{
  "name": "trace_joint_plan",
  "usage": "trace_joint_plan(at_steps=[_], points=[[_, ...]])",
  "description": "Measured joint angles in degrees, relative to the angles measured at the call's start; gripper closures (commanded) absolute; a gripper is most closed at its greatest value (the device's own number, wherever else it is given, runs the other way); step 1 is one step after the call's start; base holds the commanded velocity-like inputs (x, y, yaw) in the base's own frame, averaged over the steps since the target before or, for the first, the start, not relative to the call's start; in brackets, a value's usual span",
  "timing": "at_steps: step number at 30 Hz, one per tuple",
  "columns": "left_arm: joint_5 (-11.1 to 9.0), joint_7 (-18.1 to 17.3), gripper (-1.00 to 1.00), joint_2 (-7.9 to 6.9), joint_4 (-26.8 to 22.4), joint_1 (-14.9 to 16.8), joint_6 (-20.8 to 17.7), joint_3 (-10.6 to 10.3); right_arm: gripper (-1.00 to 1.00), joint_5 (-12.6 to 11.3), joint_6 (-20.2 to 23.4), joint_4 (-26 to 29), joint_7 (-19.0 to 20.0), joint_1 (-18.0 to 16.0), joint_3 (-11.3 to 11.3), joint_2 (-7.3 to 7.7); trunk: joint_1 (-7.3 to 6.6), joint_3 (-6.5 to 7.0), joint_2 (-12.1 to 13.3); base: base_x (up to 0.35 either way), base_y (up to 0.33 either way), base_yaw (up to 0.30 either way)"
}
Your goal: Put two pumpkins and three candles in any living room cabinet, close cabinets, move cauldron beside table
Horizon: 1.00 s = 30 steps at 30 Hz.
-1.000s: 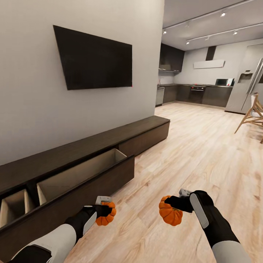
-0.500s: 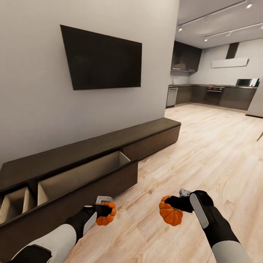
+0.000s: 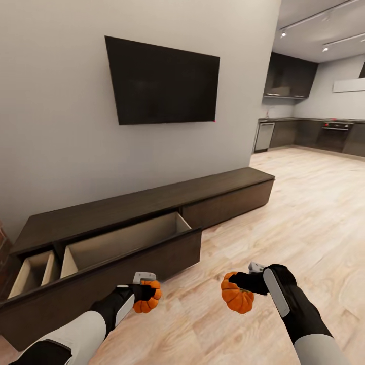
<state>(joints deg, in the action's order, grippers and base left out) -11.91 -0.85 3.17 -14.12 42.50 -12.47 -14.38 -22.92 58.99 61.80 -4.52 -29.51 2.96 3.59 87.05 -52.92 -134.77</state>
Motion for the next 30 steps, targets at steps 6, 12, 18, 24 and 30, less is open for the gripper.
trace_joint_plan(at_steps=[6,12,18,24,30], points=[[-0.06,-0.04,1.0,-0.02,-0.03,0.0,0.0,-0.01,1.0,-0.03,-0.03,-0.01,0.01,0.0,-0.01,0.0,0.01,0.0,0.0,0.023,-0.033,0.292],[-0.08,-0.08,1.0,-0.05,-0.04,0.0,0.0,0.03,1.0,0.03,-0.03,-0.01,-0.02,0.0,-0.03,-0.01,0.01,0.0,0.0,0.003,-0.004,0.292],[-0.07,-0.02,1.0,-0.06,-0.04,0.0,0.0,0.01,1.0,0.05,-0.03,-0.01,-0.02,0.0,-0.09,-0.03,0.01,0.0,0.0,0.0,0.0,0.292],[-0.03,0.0,1.0,-0.05,-0.03,-0.01,0.0,0.01,1.0,0.06,-0.02,-0.01,-0.03,0.0,-0.09,-0.04,0.01,0.0,0.0,0.011,-0.003,0.292],[-0.02,0.0,1.0,-0.06,-0.06,0.0,0.05,0.03,1.0,-0.01,-0.01,0.0,-0.06,0.0,-0.17,-0.06,0.0,0.0,0.0,0.11,-0.123,0.292]])
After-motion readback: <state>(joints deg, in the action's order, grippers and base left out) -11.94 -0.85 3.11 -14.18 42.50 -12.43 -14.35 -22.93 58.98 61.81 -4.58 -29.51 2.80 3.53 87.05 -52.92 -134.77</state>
